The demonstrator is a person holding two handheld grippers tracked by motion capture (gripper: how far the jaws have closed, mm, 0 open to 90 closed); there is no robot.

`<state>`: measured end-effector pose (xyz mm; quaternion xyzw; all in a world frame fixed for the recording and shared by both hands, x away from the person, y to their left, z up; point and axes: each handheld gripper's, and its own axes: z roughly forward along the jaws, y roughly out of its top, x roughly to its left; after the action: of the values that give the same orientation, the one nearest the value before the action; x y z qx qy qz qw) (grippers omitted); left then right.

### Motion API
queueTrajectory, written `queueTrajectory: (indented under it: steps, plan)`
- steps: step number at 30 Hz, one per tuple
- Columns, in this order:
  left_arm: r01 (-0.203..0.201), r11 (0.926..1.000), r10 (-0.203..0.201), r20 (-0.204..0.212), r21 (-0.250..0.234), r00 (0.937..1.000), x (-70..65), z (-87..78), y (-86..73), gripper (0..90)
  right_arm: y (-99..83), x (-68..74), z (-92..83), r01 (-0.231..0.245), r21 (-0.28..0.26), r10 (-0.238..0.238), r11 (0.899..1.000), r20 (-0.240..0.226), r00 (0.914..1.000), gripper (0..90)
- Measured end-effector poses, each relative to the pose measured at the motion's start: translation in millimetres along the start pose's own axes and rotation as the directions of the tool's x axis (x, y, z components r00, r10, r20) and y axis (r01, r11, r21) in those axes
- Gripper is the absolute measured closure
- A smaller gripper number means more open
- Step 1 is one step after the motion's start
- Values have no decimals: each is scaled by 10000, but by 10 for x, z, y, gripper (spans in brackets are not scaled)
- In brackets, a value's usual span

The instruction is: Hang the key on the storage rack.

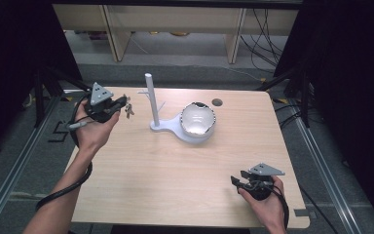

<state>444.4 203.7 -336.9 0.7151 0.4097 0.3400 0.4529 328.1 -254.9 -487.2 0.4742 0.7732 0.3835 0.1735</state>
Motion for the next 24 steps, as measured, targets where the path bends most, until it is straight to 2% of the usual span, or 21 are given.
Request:
queueTrajectory:
  steps: [7, 8, 14, 16, 24]
  plan:
    - [8, 10000, -9, -119, -56, 9999, 25, 26, 17, 897, -2, -12, -11, 73, -60, -72, 10000, 128, 9999, 526]
    - [132, 9999, -132, -69, -39, 9999, 21, 32, 17, 898, -3, -12, -12, 76, -62, -75, 10000, 135, 9999, 526]
    - [51, 10000, -53, -227, -82, 9997, 50, 59, 43, 897, -4, -12, -11, 68, -75, -67, 9999, 132, 9999, 526]
    - [178, 9998, -180, -216, -89, 9996, 51, 73, 46, 897, -4, -10, -10, 62, -79, -61, 9999, 130, 9999, 526]
    - [218, 9998, -218, -331, -12, 9992, 82, 137, 57, 898, -7, -11, -10, -25, -48, 25, 10000, 58, 10000, 526]
